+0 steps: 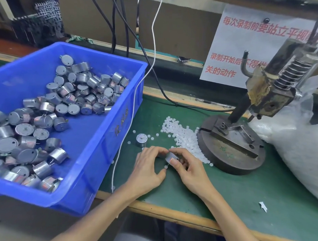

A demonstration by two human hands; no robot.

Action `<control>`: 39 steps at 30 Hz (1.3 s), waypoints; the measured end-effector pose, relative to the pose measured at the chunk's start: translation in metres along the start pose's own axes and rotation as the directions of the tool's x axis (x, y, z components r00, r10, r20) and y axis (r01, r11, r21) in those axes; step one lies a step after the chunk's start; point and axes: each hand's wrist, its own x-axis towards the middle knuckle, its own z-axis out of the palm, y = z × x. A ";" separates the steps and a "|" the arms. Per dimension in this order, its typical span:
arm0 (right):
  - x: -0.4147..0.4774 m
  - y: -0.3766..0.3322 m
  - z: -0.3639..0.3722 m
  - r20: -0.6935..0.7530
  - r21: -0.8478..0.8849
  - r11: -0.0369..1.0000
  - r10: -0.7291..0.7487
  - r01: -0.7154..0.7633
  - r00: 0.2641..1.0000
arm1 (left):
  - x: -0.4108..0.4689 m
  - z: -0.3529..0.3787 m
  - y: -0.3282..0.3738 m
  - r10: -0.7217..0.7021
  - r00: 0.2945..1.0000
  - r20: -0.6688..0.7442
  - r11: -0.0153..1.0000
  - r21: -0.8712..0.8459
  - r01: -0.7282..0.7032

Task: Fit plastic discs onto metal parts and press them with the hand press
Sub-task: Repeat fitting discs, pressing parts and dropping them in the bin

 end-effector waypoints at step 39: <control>-0.009 0.008 0.008 0.004 -0.142 0.977 -0.158 0.157 0.987 | -0.001 -0.004 0.006 -0.075 0.997 0.018 0.991 -0.111 0.076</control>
